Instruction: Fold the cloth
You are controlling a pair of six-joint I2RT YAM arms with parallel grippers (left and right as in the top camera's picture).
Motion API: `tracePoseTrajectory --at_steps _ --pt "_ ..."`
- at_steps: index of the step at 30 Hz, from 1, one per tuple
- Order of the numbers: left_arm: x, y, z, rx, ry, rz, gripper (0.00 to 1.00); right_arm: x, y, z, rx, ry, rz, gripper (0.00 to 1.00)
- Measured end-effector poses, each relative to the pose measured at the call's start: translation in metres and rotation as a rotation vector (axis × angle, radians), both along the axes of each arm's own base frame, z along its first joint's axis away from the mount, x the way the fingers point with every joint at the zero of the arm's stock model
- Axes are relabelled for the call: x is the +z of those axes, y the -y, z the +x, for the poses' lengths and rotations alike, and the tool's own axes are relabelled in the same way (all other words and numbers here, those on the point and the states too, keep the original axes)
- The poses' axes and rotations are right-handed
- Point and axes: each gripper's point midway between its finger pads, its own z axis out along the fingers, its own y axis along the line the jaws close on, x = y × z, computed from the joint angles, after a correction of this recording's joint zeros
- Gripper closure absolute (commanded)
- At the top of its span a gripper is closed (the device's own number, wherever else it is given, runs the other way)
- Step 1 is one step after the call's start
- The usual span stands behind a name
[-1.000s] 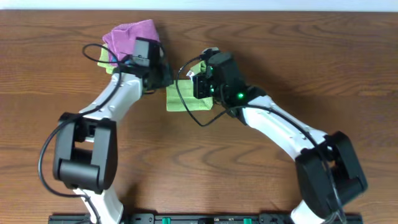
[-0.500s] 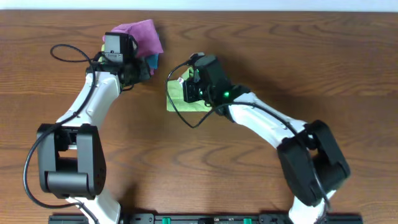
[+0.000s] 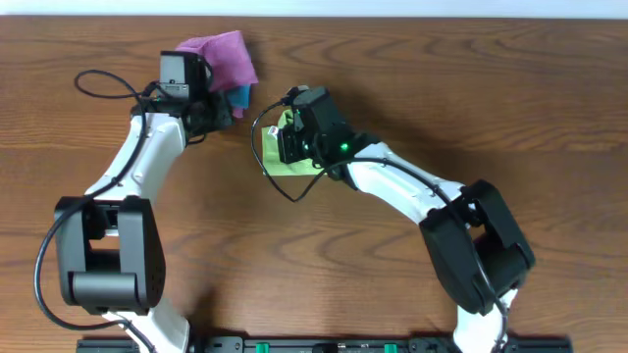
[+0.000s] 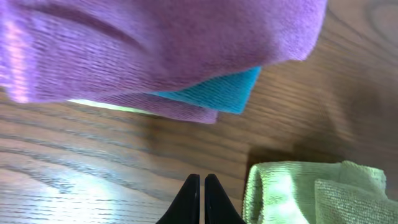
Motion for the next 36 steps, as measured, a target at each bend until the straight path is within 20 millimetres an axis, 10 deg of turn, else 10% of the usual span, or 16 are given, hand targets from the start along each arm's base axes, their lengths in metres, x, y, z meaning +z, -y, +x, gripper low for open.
tracePoseTrajectory --at_steps 26,36 --pt "0.0 -0.003 0.0 0.007 0.0 0.0 0.94 -0.031 -0.013 -0.014 0.048 -0.05 -0.029 0.99" --pt "0.013 -0.003 0.001 0.007 0.029 -0.001 0.94 -0.031 -0.022 -0.024 0.084 -0.056 -0.025 0.61"
